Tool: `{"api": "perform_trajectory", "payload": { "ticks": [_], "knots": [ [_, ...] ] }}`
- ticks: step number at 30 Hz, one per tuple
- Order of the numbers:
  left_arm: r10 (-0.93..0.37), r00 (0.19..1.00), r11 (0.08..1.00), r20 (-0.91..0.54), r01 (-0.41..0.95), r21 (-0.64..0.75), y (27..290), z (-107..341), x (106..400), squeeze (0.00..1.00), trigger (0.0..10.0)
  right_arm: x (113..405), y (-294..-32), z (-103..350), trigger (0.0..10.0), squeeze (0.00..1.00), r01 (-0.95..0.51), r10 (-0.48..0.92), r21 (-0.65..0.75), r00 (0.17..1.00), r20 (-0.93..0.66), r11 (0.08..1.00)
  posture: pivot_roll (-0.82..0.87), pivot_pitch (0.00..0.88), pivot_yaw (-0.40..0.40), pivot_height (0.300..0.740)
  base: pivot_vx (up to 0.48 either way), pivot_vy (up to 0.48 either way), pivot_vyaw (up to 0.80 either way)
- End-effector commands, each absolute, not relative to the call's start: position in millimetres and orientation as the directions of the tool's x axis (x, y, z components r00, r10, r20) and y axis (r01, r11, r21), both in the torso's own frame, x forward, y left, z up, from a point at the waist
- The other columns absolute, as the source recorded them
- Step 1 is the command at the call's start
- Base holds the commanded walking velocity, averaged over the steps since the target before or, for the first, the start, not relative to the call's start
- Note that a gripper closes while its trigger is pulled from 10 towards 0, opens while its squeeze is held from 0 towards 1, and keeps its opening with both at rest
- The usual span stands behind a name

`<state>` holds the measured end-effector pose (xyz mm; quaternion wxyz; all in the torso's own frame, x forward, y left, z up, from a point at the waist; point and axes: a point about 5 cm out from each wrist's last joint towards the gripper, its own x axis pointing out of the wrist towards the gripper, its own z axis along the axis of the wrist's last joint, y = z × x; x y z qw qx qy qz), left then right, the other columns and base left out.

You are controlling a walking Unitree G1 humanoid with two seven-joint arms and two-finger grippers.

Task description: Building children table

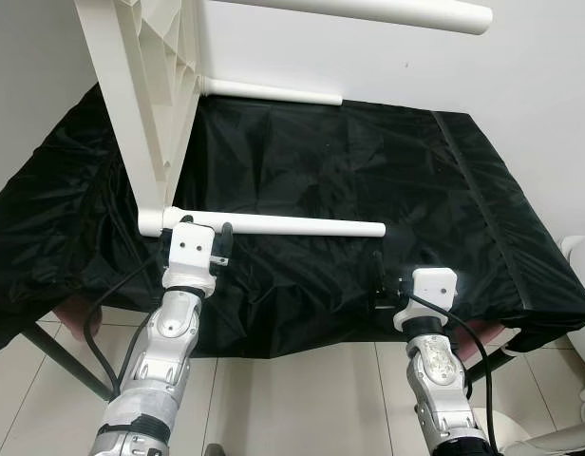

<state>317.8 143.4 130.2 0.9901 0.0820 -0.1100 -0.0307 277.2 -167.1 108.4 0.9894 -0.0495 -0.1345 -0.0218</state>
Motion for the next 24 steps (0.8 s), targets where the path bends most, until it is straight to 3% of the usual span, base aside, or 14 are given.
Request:
{"api": "perform_trajectory", "payload": {
  "ticks": [1, 24],
  "knots": [
    [-0.056, 0.975, 0.986, 0.213, 0.020, 0.168, 144.7, 128.0, 314.9, 0.00, 10.0, 275.5, -169.1, 104.9, 10.0, 0.00, 0.058, -0.034, -0.088, 0.965, 0.259, 0.994, 0.03, 0.043, -0.052, 0.740, 0.000, 0.000, 0.00],
    [-0.066, 0.970, 0.985, 0.234, 0.025, 0.173, 146.1, 133.3, 314.7, 0.00, 10.0, 277.8, -169.8, 108.6, 10.0, 0.00, 0.070, -0.046, -0.078, 0.961, 0.271, 0.995, 0.03, 0.063, -0.048, 0.740, 0.000, 0.000, 0.00]
  ]
}}
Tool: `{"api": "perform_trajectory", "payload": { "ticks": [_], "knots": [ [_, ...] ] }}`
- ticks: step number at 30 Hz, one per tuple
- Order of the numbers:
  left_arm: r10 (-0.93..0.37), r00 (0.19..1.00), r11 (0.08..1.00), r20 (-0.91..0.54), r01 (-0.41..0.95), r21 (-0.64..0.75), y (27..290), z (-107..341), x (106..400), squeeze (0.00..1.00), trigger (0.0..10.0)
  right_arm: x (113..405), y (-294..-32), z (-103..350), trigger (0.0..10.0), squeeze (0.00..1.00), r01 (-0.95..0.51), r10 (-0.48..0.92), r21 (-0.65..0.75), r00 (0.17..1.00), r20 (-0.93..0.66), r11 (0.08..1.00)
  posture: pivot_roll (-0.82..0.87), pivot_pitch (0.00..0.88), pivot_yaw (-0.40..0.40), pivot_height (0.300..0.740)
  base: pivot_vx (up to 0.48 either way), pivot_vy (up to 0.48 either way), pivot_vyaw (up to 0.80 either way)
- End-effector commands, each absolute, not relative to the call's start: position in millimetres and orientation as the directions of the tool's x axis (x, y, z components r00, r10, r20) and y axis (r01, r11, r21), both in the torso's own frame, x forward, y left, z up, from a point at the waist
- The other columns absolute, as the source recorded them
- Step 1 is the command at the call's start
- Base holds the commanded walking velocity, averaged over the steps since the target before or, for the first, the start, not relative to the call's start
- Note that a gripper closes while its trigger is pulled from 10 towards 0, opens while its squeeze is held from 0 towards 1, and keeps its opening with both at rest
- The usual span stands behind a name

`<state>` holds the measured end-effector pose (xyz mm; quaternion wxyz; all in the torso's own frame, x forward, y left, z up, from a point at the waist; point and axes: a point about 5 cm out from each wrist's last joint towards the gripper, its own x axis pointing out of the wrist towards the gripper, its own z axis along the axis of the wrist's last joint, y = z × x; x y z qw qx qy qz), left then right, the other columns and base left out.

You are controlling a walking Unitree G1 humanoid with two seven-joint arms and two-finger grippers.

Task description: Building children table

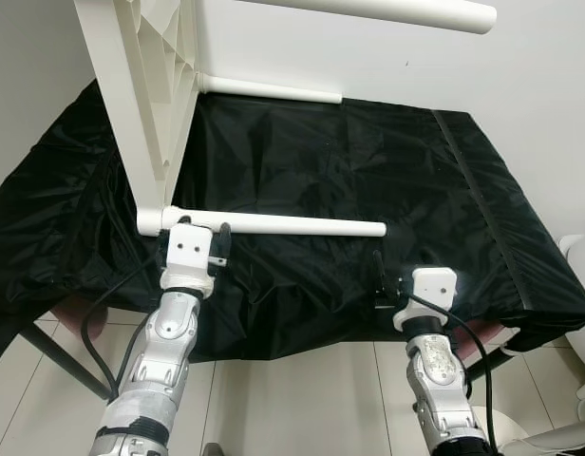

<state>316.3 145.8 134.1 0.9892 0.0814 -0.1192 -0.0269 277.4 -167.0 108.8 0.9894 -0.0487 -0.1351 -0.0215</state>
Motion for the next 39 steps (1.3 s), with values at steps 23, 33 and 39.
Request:
{"api": "perform_trajectory", "payload": {
  "ticks": [23, 33, 39],
  "knots": [
    [-0.093, 0.965, 0.982, 0.244, 0.050, 0.180, 145.2, 137.0, 314.3, 0.00, 10.0, 279.4, -170.2, 111.3, 10.0, 0.00, 0.082, -0.059, -0.071, 0.958, 0.279, 0.994, 0.02, 0.075, -0.038, 0.740, 0.000, 0.000, 0.00],
    [-0.105, 0.963, 0.983, 0.247, 0.062, 0.175, 144.8, 138.0, 315.0, 0.00, 10.0, 276.5, -170.9, 109.8, 10.0, 0.00, 0.094, -0.072, -0.066, 0.958, 0.277, 0.993, 0.01, 0.077, -0.028, 0.740, 0.000, 0.000, 0.00],
    [-0.122, 0.963, 0.982, 0.242, 0.081, 0.171, 142.4, 137.1, 314.0, 0.00, 10.0, 276.2, -169.6, 110.2, 10.0, 0.00, 0.089, -0.073, -0.047, 0.959, 0.274, 0.995, 0.01, 0.081, -0.025, 0.740, 0.000, 0.000, 0.00]
  ]
}}
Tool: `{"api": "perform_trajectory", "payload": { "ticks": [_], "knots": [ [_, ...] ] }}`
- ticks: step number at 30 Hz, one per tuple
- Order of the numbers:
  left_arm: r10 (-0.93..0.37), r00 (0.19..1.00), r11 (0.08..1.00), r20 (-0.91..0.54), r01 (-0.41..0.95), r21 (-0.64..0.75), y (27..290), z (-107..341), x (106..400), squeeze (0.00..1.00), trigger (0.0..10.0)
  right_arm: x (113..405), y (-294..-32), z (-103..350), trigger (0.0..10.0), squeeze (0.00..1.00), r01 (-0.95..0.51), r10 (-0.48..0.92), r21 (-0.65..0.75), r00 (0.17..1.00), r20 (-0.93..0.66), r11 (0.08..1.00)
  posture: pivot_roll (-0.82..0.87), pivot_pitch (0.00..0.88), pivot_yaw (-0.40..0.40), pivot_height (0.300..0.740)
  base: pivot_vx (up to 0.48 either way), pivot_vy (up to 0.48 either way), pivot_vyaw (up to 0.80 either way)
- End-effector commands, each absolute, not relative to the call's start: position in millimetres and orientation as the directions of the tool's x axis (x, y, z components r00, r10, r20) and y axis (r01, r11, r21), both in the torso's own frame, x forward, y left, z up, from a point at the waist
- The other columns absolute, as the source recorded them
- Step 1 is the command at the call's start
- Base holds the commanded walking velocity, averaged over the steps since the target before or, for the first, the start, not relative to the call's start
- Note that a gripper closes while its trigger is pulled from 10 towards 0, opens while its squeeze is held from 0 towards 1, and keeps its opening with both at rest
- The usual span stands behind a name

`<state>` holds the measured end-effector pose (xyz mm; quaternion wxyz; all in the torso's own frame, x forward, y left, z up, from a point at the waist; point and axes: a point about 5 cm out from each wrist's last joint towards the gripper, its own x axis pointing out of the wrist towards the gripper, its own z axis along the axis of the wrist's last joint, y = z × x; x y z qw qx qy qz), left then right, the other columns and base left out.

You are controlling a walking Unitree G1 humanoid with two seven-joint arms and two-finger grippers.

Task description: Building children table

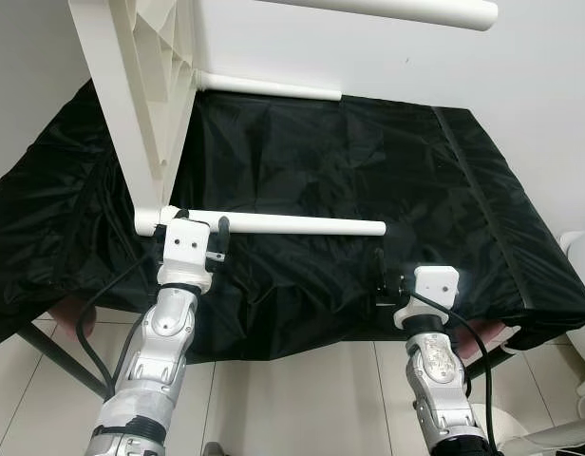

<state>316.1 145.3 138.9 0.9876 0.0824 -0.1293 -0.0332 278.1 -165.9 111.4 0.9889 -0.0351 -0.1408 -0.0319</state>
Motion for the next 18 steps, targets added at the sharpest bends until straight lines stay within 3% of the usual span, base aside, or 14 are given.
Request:
{"api": "perform_trajectory", "payload": {
  "ticks": [1, 3, 4, 6, 7, 14, 15, 17, 18],
  "knots": [
    [-0.131, 0.962, 0.981, 0.238, 0.091, 0.169, 141, 137, 314, 0.00, 10.0, 276, -169, 110, 10.0, 0.00, 0.090, -0.074, -0.046, 0.959, 0.273, 0.995, 0.02, 0.081, -0.024, 0.740, 0.000, 0.000, 0.00],
    [-0.154, 0.960, 0.979, 0.232, 0.117, 0.165, 138, 136, 314, 0.00, 10.0, 276, -169, 110, 10.0, 0.00, 0.078, -0.070, -0.021, 0.960, 0.270, 0.997, 0.02, 0.082, -0.024, 0.740, 0.000, 0.000, 0.00],
    [-0.164, 0.959, 0.978, 0.232, 0.127, 0.163, 137, 137, 313, 0.00, 10.0, 276, -168, 110, 10.0, 1.00, 0.070, -0.066, -0.003, 0.961, 0.270, 0.998, 0.02, 0.082, -0.024, 0.740, 0.000, 0.000, 0.00],
    [-0.171, 0.958, 0.980, 0.230, 0.140, 0.144, 137, 136, 313, 0.00, 10.0, 276, -167, 111, 10.0, 1.00, 0.059, -0.061, 0.013, 0.960, 0.273, 0.998, 0.02, 0.082, -0.024, 0.740, 0.000, 0.000, 0.00],
    [-0.176, 0.957, 0.981, 0.231, 0.150, 0.124, 137, 136, 313, 1.00, 10.0, 275, -167, 111, 10.0, 1.00, 0.051, -0.055, 0.020, 0.959, 0.277, 0.998, 0.02, 0.082, -0.024, 0.740, 0.000, 0.000, 0.00],
    [-0.170, 0.968, 0.984, 0.186, 0.155, 0.090, 138, 133, 313, 0.97, 10.0, 279, -170, 118, 10.0, 1.00, 0.073, -0.066, -0.014, 0.952, 0.298, 0.997, 0.03, 0.082, -0.032, 0.740, 0.000, 0.000, 0.00],
    [-0.171, 0.974, 0.985, 0.147, 0.173, -0.002, 136, 132, 316, 0.00, 10.0, 280, -170, 120, 10.0, 0.88, 0.077, -0.068, -0.019, 0.951, 0.302, 0.997, 0.03, 0.082, -0.032, 0.740, 0.000, 0.000, 0.00],
    [-0.174, 0.977, 0.981, 0.126, 0.182, -0.061, 134, 132, 317, 0.00, 10.0, 281, -171, 121, 10.0, 0.88, 0.077, -0.067, -0.021, 0.950, 0.304, 0.997, 0.03, 0.082, -0.032, 0.740, 0.000, 0.000, 0.00],
    [-0.175, 0.979, 0.975, 0.109, 0.187, -0.119, 133, 133, 318, 0.00, 10.0, 281, -171, 123, 10.0, 0.00, 0.077, -0.065, -0.027, 0.949, 0.309, 0.997, 0.03, 0.082, -0.033, 0.740, 0.000, 0.000, 0.00]
  ]
}}
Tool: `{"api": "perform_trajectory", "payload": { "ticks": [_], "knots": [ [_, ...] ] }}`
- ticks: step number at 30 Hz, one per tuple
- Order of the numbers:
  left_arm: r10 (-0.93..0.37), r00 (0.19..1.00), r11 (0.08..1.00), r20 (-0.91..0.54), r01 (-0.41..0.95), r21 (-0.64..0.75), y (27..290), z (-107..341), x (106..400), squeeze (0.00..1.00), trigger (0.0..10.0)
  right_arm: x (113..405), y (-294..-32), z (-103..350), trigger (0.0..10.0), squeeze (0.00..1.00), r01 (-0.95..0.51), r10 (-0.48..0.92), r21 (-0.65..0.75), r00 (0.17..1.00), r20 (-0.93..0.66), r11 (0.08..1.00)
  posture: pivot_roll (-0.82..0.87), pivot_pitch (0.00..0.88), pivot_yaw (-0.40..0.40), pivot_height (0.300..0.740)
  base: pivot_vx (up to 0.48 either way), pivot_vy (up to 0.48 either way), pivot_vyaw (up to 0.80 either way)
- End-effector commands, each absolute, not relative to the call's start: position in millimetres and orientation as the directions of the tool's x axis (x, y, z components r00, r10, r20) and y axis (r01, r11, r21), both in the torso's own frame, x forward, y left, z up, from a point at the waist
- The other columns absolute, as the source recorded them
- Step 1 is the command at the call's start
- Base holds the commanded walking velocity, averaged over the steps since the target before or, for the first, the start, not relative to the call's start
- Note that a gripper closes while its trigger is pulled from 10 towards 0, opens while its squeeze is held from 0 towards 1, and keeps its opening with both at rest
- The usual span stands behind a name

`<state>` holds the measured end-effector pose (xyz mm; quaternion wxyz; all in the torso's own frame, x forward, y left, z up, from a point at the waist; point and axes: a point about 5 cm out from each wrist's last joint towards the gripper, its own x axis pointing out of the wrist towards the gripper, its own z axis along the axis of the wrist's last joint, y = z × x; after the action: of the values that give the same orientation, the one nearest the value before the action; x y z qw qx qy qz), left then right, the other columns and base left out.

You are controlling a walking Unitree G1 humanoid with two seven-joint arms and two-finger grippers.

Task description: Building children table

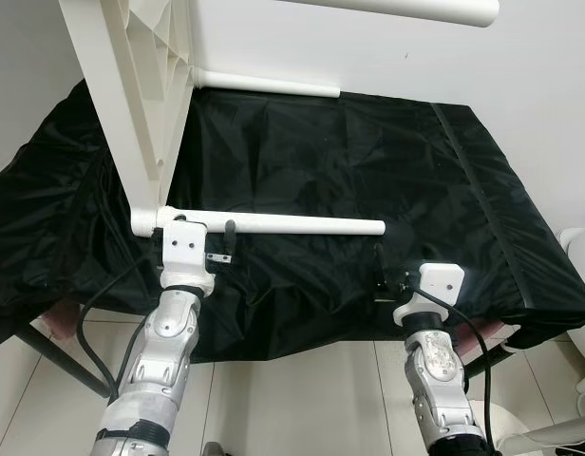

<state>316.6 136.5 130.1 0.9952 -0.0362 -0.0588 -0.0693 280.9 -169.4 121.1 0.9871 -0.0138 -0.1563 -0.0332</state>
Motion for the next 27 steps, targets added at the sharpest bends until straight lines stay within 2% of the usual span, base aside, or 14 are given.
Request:
{"api": "perform_trajectory", "payload": {
  "ticks": [1, 5, 8, 10, 12, 16, 22, 26, 27],
  "knots": [
    [-0.176, 0.979, 0.970, 0.100, 0.190, -0.152, 132, 134, 319, 0.00, 10.0, 281, -171, 124, 10.0, 0.00, 0.077, -0.063, -0.031, 0.948, 0.312, 0.997, 0.03, 0.082, -0.033, 0.740, 0.000, 0.000, 0.00],
    [-0.185, 0.980, 0.951, 0.070, 0.196, -0.239, 131, 135, 321, 0.00, 10.0, 282, -171, 128, 10.0, 0.00, 0.079, -0.060, -0.044, 0.943, 0.327, 0.996, 0.03, 0.084, -0.032, 0.740, 0.000, 0.000, 0.00],
    [-0.172, 0.985, 0.894, 0.030, 0.169, -0.414, 131, 139, 324, 0.00, 10.0, 283, -172, 138, 10.0, 0.00, 0.082, -0.060, -0.046, 0.930, 0.362, 0.996, 0.03, 0.085, -0.029, 0.740, 0.000, 0.000, 0.00],
    [-0.162, 0.987, 0.875, 0.020, 0.153, -0.460, 133, 142, 326, 0.00, 10.0, 284, -171, 146, 10.0, 0.00, 0.091, -0.049, -0.087, 0.917, 0.397, 0.992, 0.03, 0.085, -0.029, 0.740, 0.000, 0.000, 0.00],
    [-0.164, 0.986, 0.877, 0.014, 0.152, -0.456, 133, 143, 326, 0.00, 10.0, 285, -170, 160, 10.0, 0.00, 0.131, -0.028, -0.197, 0.891, 0.454, 0.972, 0.03, 0.084, -0.026, 0.740, 0.000, 0.000, 0.00],
    [-0.178, 0.984, 0.870, 0.014, 0.163, -0.466, 133, 144, 325, 0.00, 10.0, 287, -170, 177, 10.0, 0.00, 0.189, -0.011, -0.292, 0.854, 0.520, 0.938, 0.03, 0.084, -0.023, 0.740, 0.000, 0.000, 0.00],
    [-0.219, 0.976, 0.858, 0.022, 0.203, -0.472, 131, 148, 322, 0.00, 10.0, 290, -169, 203, 10.0, 0.00, 0.275, 0.000, -0.356, 0.791, 0.612, 0.893, 0.03, 0.085, -0.021, 0.740, 0.000, 0.000, 0.00],
    [-0.311, 0.950, 0.836, 0.039, 0.293, -0.464, 122, 152, 316, 0.00, 10.0, 303, -164, 259, 10.0, 0.00, 0.406, 0.070, -0.414, 0.640, 0.765, 0.815, 0.03, 0.088, -0.013, 0.740, 0.000, 0.000, 0.00],
    [-0.311, 0.950, 0.836, 0.039, 0.293, -0.464, 122, 152, 316, 0.00, 10.0, 303, -164, 259, 10.0, 0.00, 0.406, 0.070, -0.414, 0.640, 0.765, 0.815, 0.03, 0.088, -0.013, 0.740, 0.000, 0.000, 0.00]
  ]
}}
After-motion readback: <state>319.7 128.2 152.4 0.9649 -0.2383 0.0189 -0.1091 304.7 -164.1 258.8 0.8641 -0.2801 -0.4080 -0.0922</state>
